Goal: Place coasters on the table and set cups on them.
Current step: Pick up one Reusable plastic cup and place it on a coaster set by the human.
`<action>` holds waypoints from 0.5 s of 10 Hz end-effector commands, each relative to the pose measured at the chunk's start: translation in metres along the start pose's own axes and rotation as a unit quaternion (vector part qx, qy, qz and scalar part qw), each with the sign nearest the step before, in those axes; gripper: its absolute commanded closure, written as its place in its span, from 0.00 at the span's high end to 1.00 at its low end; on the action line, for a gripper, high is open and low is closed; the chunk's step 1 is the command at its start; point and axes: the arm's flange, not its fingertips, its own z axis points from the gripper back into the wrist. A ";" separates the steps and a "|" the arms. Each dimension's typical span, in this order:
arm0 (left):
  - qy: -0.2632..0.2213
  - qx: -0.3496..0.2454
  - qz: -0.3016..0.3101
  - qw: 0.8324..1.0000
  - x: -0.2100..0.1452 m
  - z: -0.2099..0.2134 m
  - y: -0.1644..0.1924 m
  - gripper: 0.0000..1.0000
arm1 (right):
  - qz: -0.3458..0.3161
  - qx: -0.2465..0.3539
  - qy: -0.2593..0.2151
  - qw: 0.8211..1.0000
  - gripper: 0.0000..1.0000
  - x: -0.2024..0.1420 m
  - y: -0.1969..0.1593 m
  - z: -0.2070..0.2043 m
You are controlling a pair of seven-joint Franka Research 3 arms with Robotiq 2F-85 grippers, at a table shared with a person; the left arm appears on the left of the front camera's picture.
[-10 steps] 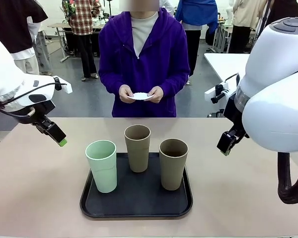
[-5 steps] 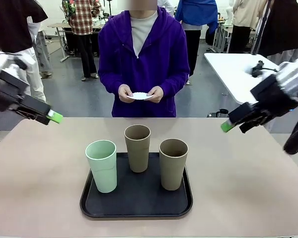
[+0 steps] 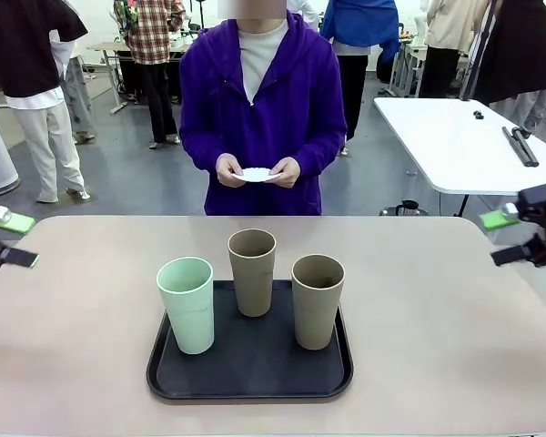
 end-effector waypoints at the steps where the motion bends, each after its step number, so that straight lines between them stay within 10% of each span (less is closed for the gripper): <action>1: 0.006 0.041 0.013 0.999 -0.004 0.014 -0.006 1.00 | -0.007 -0.013 -0.012 1.000 1.00 -0.090 -0.025 -0.020; 5: -0.035 0.045 0.031 0.998 -0.008 0.038 -0.009 1.00 | -0.031 0.019 -0.038 0.999 1.00 -0.121 -0.051 0.005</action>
